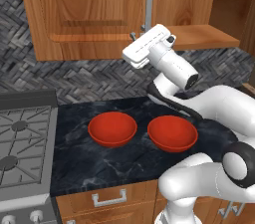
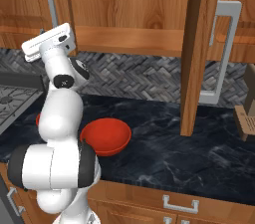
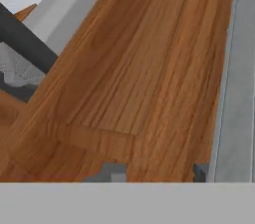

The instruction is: Open the cabinet. Pick the bowls from the counter and place them in the cabinet. Then close the cabinet.

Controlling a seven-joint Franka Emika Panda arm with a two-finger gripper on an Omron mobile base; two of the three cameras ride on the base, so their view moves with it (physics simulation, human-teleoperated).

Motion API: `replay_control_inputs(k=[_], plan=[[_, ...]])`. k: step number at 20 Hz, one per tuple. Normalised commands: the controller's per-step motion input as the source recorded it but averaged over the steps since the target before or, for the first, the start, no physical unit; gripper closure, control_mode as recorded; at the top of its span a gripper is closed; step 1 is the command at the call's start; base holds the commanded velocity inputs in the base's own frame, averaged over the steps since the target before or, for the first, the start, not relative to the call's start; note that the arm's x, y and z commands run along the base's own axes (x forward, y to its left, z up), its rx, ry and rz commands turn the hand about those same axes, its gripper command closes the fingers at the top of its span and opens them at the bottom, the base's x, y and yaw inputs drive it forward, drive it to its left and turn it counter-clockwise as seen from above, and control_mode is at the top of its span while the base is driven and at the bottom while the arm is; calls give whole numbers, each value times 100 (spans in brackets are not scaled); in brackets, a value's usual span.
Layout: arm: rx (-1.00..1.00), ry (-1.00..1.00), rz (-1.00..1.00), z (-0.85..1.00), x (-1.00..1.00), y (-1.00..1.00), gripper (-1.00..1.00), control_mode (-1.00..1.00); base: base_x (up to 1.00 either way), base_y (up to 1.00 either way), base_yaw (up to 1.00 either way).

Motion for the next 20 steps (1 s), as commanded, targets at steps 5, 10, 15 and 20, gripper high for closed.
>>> replay_control_inputs(k=[5,10,15,20], plan=[[-5,-5,4,9,-100,100,100,-100,0,0,0],[-1,0,-1,8,-100,100,100,-100,0,0,0],[-5,0,-5,1,-100,100,100,-100,0,0,0],[-5,0,-7,7,-100,100,100,-100,0,0,0]])
